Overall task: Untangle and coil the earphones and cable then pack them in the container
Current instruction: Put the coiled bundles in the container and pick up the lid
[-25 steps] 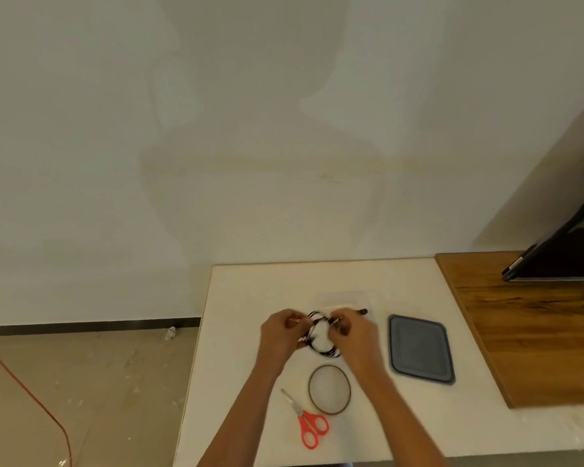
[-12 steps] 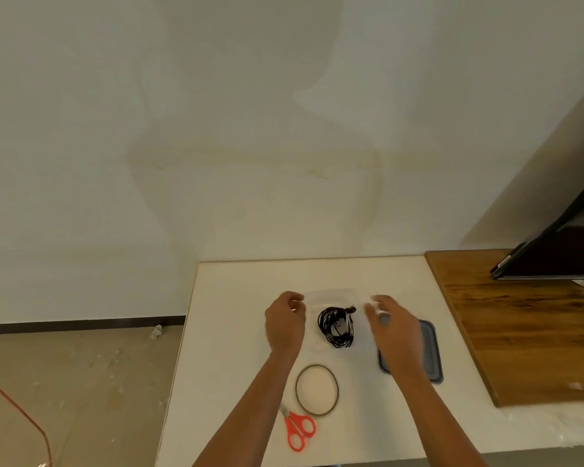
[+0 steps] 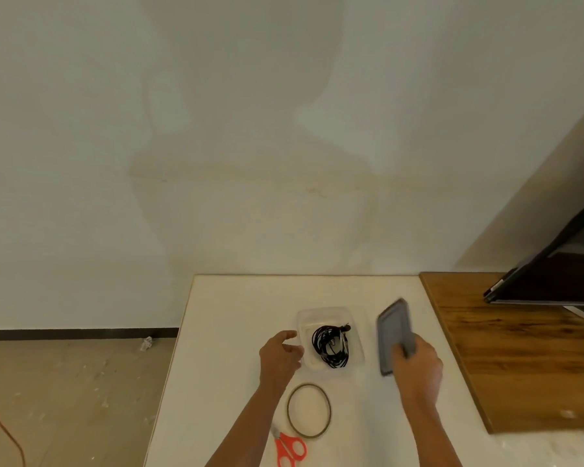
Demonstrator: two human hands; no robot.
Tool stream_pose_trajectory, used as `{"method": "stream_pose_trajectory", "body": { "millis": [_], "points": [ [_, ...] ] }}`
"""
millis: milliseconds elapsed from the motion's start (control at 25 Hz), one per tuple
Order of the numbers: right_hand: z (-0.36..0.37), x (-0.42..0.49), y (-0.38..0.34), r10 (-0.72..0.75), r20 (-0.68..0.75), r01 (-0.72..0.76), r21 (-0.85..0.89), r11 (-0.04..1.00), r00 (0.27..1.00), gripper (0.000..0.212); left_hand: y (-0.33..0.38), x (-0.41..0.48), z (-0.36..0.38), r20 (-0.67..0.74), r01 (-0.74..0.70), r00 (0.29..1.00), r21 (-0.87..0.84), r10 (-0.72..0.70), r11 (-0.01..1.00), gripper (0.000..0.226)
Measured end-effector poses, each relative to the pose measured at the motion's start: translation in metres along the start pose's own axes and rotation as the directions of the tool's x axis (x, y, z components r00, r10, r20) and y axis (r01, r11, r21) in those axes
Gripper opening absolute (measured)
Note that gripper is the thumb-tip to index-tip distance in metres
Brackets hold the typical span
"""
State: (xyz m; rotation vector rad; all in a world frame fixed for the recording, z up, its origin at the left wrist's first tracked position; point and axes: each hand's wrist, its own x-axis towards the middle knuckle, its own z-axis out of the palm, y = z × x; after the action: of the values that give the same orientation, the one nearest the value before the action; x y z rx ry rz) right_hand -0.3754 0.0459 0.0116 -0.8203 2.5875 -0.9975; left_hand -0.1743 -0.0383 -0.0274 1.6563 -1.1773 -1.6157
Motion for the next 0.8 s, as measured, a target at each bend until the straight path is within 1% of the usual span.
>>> {"method": "stream_pose_trajectory", "body": {
  "millis": [40,80,120,160,200,240,280,320,360,400,440,480,520,560,600,640,680,720,760,800],
  "points": [
    [0.007,-0.005,-0.015,-0.119,0.037,0.121,-0.085,0.989,0.992,0.016,0.0,0.0,-0.001,0.008,0.006,1.0,-0.025,-0.006,1.0,0.035],
    [0.019,-0.015,-0.029,-0.205,0.113,0.223,-0.175,0.959,0.972,0.026,0.0,-0.001,-0.001,0.013,0.019,1.0,-0.047,-0.019,0.999,0.035],
    [0.035,-0.028,-0.043,-0.251,0.212,0.303,-0.264,0.916,0.944,0.037,0.0,-0.001,-0.002,0.013,0.031,0.999,-0.067,-0.031,0.997,0.034],
    [0.052,-0.042,-0.053,-0.257,0.307,0.359,-0.345,0.867,0.916,0.047,-0.001,-0.001,-0.002,0.012,0.037,0.999,-0.09,-0.036,0.995,0.034],
    [0.067,-0.057,-0.06,-0.233,0.402,0.405,-0.422,0.811,0.886,0.055,-0.003,-0.002,-0.001,0.014,0.032,0.999,-0.108,-0.031,0.994,0.034],
    [0.078,-0.068,-0.064,-0.197,0.477,0.441,-0.478,0.76,0.856,0.061,-0.005,-0.003,-0.001,0.014,0.015,1.0,-0.111,-0.013,0.994,0.034],
    [0.087,-0.075,-0.063,-0.169,0.519,0.465,-0.516,0.72,0.838,0.063,-0.006,-0.004,-0.002,0.01,-0.004,1.0,-0.103,0.005,0.995,0.033],
    [0.091,-0.079,-0.059,-0.171,0.53,0.482,-0.53,0.697,0.83,0.062,-0.009,-0.005,-0.003,0.006,-0.014,1.0,-0.094,0.015,0.995,0.031],
    [0.091,-0.079,-0.055,-0.219,0.524,0.51,-0.513,0.69,0.823,0.057,-0.012,-0.006,-0.005,-0.001,-0.011,1.0,-0.1,0.011,0.995,0.027],
    [0.086,-0.074,-0.05,-0.301,0.492,0.538,-0.461,0.706,0.817,0.049,-0.014,-0.007,-0.006,-0.015,-0.004,1.0,-0.11,0.002,0.994,0.023],
    [0.08,-0.065,-0.046,-0.392,0.408,0.543,-0.379,0.749,0.825,0.038,-0.014,-0.006,-0.006,-0.045,-0.008,0.999,-0.1,0.003,0.995,0.02],
    [0.074,-0.052,-0.041,-0.441,0.271,0.512,-0.317,0.799,0.856,0.03,-0.012,-0.002,-0.006,-0.083,-0.028,0.996,-0.057,0.024,0.998,0.021],
    [0.068,-0.035,-0.036,-0.424,0.139,0.446,-0.31,0.839,0.895,0.026,-0.007,0.001,-0.003,-0.11,-0.057,0.992,0.005,0.057,0.998,0.025],
    [0.065,-0.018,-0.033,-0.338,0.077,0.344,-0.321,0.883,0.938,0.029,-0.001,0.006,0.001,-0.116,-0.085,0.989,0.081,0.094,0.993,0.03],
    [0.065,-0.002,-0.03,-0.206,0.095,0.225,-0.296,0.928,0.974,0.036,0.006,0.01,0.007,-0.109,-0.099,0.987,0.163,0.117,0.982,0.035],
    [0.068,0.01,-0.029,-0.075,0.174,0.115,-0.231,0.966,0.982,0.042,0.011,0.014,0.014,-0.114,-0.099,0.985,0.227,0.128,0.969,0.039],
    [0.074,0.018,-0.029,0.017,0.282,0.023,-0.14,0.99,0.959,0.045,0.015,0.018,0.021,-0.135,-0.088,0.983,0.268,0.128,0.959,0.042],
    [0.082,0.021,-0.029,0.062,0.37,-0.049,-0.045,0.998,0.927,0.046,0.017,0.022,0.028,-0.168,-0.072,0.978,0.288,0.124,0.955,0.041],
    [0.09,0.02,-0.028,0.075,0.405,-0.086,0.01,0.996,0.911,0.048,0.017,0.026,0.033,-0.206,-0.055,0.971,0.287,0.118,0.956,0.038],
    [0.096,0.019,-0.025,0.083,0.399,-0.106,0.034,0.994,0.913,0.05,0.015,0.03,0.037,-0.235,-0.043,0.966,0.281,0.112,0.959,0.035]
  ]
}}
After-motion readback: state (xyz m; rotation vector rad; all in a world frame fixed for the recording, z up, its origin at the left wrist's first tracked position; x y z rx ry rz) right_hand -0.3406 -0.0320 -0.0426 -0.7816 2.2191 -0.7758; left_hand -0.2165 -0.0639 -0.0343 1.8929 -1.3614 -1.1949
